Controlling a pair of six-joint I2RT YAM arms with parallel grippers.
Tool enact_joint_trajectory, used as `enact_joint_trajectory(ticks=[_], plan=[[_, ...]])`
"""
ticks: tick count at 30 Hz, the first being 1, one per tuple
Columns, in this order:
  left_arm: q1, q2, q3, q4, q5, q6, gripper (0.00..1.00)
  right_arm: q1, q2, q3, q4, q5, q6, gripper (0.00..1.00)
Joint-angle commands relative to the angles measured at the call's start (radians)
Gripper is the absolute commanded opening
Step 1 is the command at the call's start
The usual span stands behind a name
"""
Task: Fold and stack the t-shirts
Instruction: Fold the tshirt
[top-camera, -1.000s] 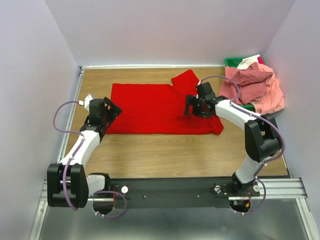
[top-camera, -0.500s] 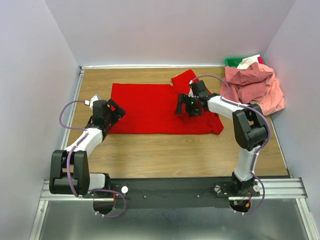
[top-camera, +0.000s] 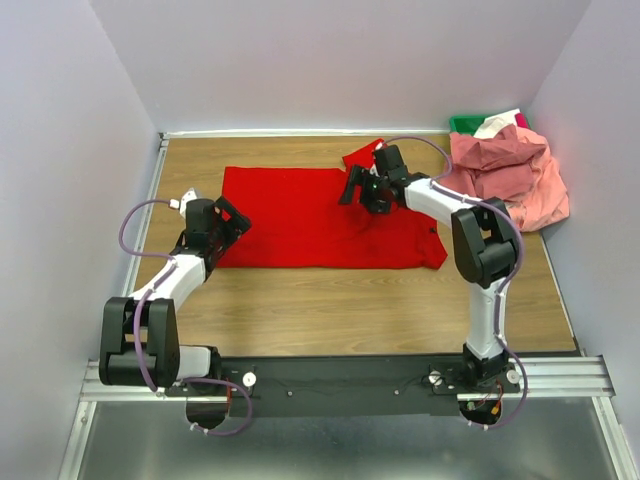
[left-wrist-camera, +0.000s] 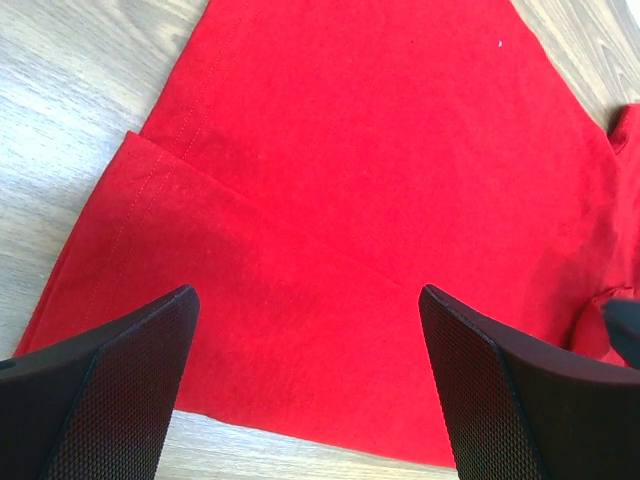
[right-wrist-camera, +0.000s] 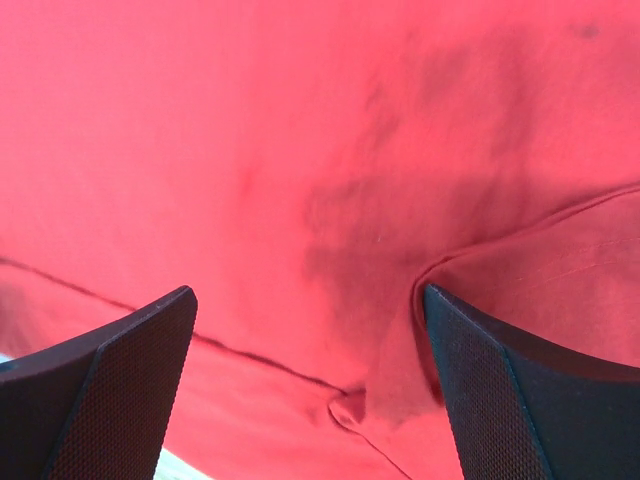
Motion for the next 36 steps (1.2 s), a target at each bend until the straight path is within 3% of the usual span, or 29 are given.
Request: enact_joint_trajectory(ticks=[1, 10, 14, 18, 27, 36], plan=[[-0.006, -0.005, 0.035, -0.021, -0.018, 0.016, 0.99, 0.003, 0.022, 0.053, 0.006, 0.091, 0.083, 1.0], [-0.006, -0.048, 0.03, -0.034, -0.013, 0.008, 0.99, 0.003, -0.159, -0.069, -0.015, 0.145, -0.001, 1.0], [-0.006, -0.057, 0.024, -0.032, -0.006, 0.011, 0.99, 0.005, -0.239, -0.232, -0.018, 0.065, -0.041, 1.0], [-0.006, -0.058, 0.021, -0.032, -0.006, 0.016, 0.99, 0.011, -0.251, -0.286, -0.015, 0.007, -0.044, 1.0], [-0.006, -0.06, 0.017, -0.038, -0.009, 0.028, 0.99, 0.065, -0.147, -0.186, -0.006, -0.007, -0.061, 1.0], [-0.006, -0.074, 0.006, -0.043, 0.001, 0.031, 0.99, 0.069, 0.023, 0.07, -0.006, -0.054, -0.102, 1.0]])
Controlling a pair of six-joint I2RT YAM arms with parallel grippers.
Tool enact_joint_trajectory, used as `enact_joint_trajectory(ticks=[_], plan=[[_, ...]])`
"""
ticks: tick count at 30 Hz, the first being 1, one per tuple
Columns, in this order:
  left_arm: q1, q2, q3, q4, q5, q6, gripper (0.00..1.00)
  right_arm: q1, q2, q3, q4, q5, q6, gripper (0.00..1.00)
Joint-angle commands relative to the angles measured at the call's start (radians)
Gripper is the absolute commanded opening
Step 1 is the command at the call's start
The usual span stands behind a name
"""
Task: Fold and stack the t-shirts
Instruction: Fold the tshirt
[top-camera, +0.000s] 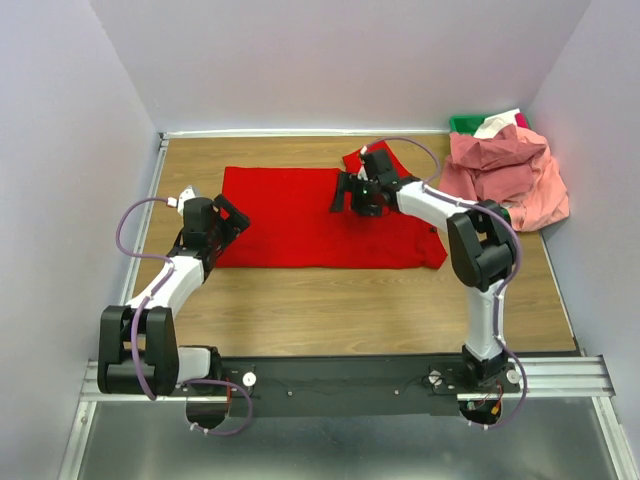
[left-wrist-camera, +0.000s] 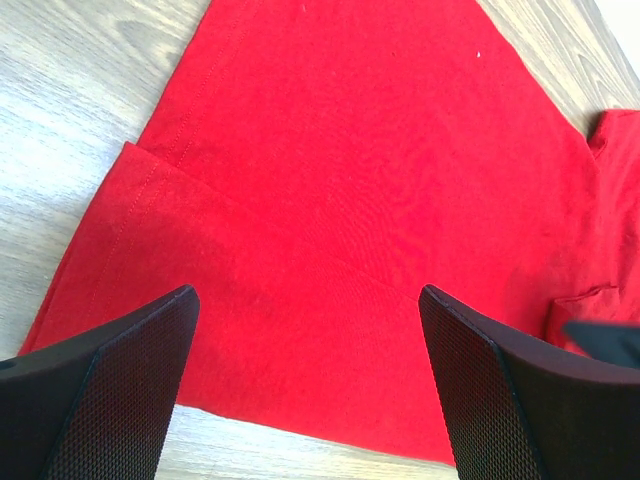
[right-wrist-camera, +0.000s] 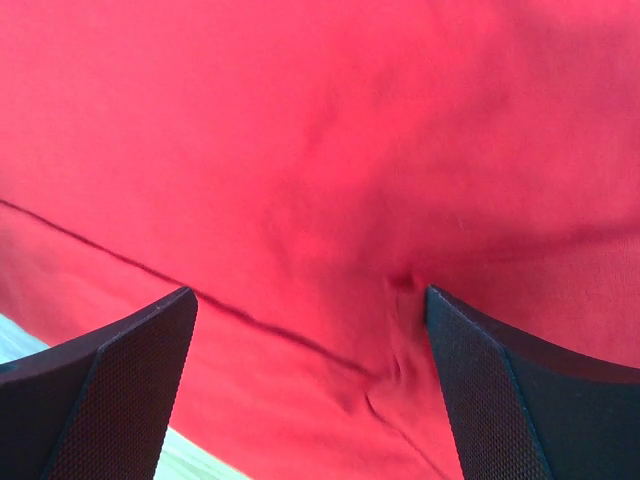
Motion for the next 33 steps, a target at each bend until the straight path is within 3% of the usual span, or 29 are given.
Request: enact_joint_trajectory(ticks=[1, 5, 11, 15, 21, 27, 33], plan=[[-0.005, -0.039, -0.004, -0.02, 0.001, 0.021, 0.99, 0.012, 0.051, 0.103, 0.002, -0.066, -0.039, 1.0], [-0.005, -0.056, -0.004, -0.023, 0.006, 0.016, 0.99, 0.022, 0.013, 0.099, 0.002, -0.057, -0.056, 1.0], [-0.015, -0.051, 0.013, -0.005, 0.05, 0.004, 0.99, 0.02, -0.238, -0.153, -0.007, 0.175, -0.023, 1.0], [-0.038, 0.007, 0.034, 0.031, 0.076, 0.012, 0.99, -0.001, -0.399, -0.369, -0.018, 0.248, 0.027, 1.0], [-0.045, 0.159, 0.086, 0.055, 0.096, 0.045, 0.98, -0.178, -0.535, -0.579, -0.031, 0.196, 0.045, 1.0], [-0.045, 0.289, 0.1, 0.095, 0.122, 0.053, 0.98, -0.322, -0.496, -0.625, -0.021, 0.06, 0.051, 1.0], [-0.044, 0.311, 0.08, 0.074, 0.088, 0.029, 0.98, -0.399, -0.467, -0.685, -0.004, 0.05, 0.054, 1.0]])
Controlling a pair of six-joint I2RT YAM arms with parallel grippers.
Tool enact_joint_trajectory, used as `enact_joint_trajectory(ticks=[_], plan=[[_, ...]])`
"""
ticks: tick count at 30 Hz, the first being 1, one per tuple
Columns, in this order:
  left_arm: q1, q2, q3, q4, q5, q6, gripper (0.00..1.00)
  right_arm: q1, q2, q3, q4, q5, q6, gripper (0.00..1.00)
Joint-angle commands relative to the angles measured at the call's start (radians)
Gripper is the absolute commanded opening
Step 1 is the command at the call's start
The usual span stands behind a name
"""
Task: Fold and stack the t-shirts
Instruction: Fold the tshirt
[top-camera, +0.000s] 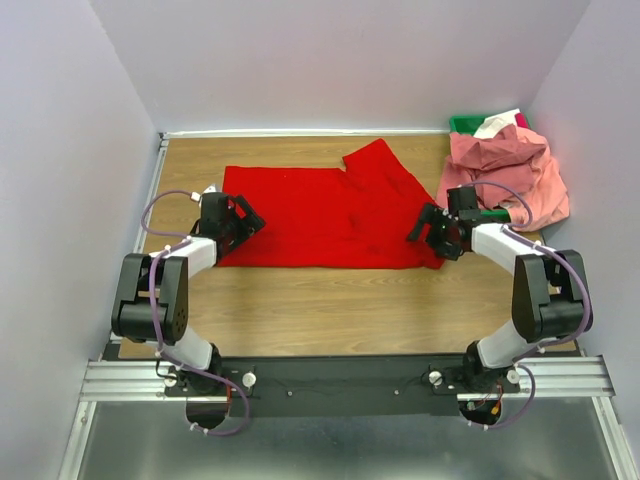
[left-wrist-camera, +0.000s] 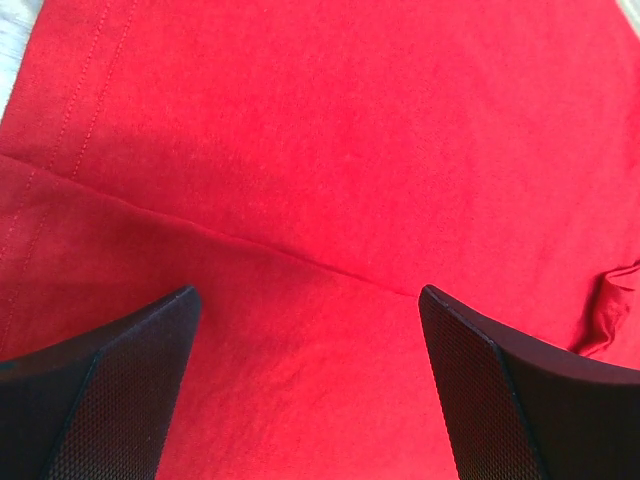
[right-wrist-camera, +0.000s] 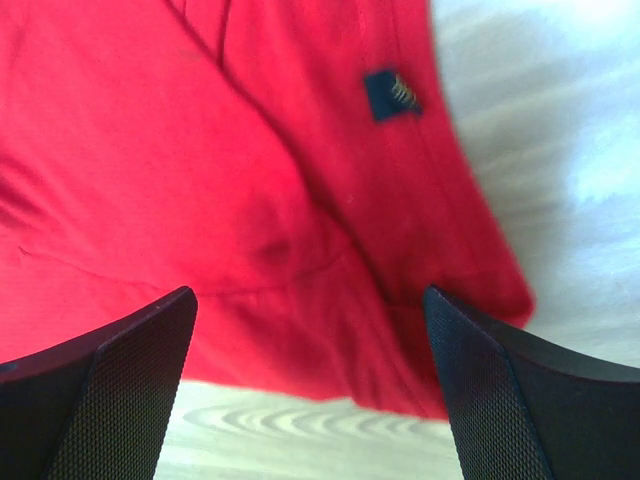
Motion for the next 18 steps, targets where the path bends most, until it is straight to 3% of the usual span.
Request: enact_joint_trajectory(ticks=[1, 14, 18], plan=[[-0.001, 0.009, -0.016, -0.027, -0.015, -0.006, 0.99, -0.041, 0.016, -0.053, 0.001, -0.011, 0.008, 1.0], [0.012, -0.169, -0.116, -0.176, -0.181, -0.026, 0.98, -0.077, -0.064, -0.137, -0.008, 0.008, 0.027, 1.0], [0.012, -0.261, -0.159, -0.204, -0.175, -0.029, 0.98, -0.077, -0.107, -0.18, -0.011, -0.022, 0.039, 1.0]])
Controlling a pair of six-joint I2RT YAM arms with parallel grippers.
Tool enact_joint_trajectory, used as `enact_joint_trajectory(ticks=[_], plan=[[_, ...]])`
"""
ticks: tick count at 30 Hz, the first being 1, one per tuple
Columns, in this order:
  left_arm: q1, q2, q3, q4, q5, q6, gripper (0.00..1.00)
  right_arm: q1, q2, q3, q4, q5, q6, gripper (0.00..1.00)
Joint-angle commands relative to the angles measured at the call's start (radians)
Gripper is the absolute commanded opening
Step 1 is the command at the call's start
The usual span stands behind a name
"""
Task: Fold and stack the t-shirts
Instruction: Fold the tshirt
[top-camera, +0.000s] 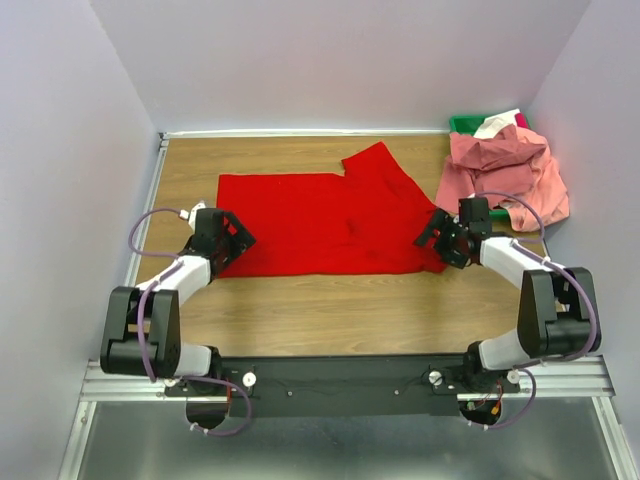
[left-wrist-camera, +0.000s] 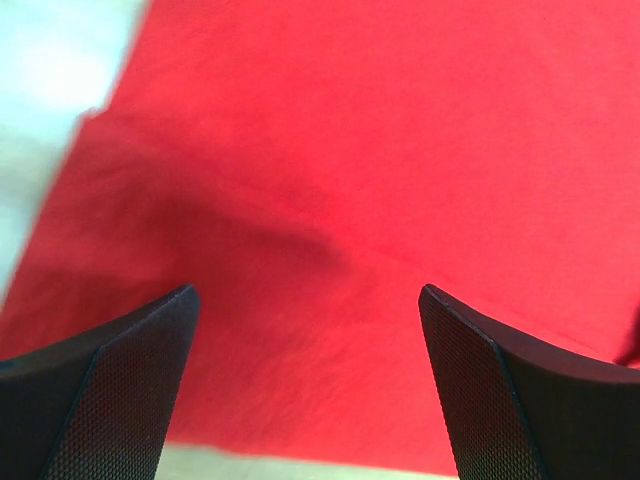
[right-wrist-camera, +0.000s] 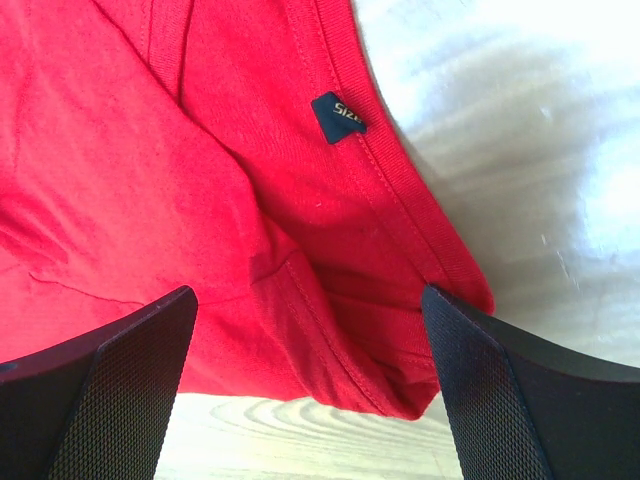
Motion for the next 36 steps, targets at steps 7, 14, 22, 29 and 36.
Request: enact_joint_trajectory(ticks=[7, 14, 22, 29, 36], plan=[[0.006, -0.322, -0.143, -0.123, -0.036, -0.035, 0.99, -0.008, -0.208, -0.165, -0.14, -0.003, 0.003, 1.0], [0.003, -0.491, -0.105, -0.161, -0.025, -0.043, 0.99, -0.009, -0.384, -0.1, -0.221, -0.045, -0.054, 1.0], [0.001, -0.248, 0.006, -0.014, 0.114, -0.023, 0.99, 0.05, -0.38, -0.055, -0.186, -0.147, -0.019, 1.0], [-0.025, -0.007, 0.062, 0.08, 0.179, -0.017, 0.99, 0.206, -0.216, -0.064, -0.107, -0.098, 0.03, 1.0], [-0.023, 0.041, 0.021, -0.02, 0.044, -0.046, 0.99, 0.206, -0.127, -0.081, -0.104, -0.08, 0.029, 1.0]])
